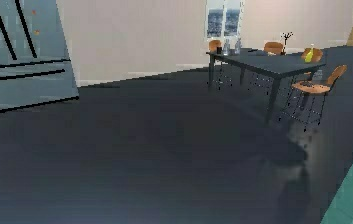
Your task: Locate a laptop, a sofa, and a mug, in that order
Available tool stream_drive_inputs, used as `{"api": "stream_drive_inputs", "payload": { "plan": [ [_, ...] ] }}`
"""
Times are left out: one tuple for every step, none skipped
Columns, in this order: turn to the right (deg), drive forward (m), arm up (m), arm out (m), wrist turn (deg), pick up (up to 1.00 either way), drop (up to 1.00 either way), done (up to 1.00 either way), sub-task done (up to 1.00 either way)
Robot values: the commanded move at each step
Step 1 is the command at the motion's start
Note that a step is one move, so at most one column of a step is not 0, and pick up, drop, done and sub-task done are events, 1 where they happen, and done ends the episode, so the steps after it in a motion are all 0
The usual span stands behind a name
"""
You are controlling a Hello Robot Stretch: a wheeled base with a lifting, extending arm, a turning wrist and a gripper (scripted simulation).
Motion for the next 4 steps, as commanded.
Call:
{"api": "stream_drive_inputs", "payload": {
  "plan": [
    [0.0, 0.35, 0.00, 0.00, 0.0, 0.00, 0.00, 0.00, 0.00],
    [12.0, 0.00, 0.00, 0.00, 0.0, 0.00, 0.00, 0.00, 0.00],
    [0.0, 1.00, 0.00, 0.00, 0.0, 0.00, 0.00, 0.00, 0.00],
    [3.0, 0.00, 0.00, 0.00, 0.0, 0.00, 0.00, 0.00, 0.00]
  ]
}}
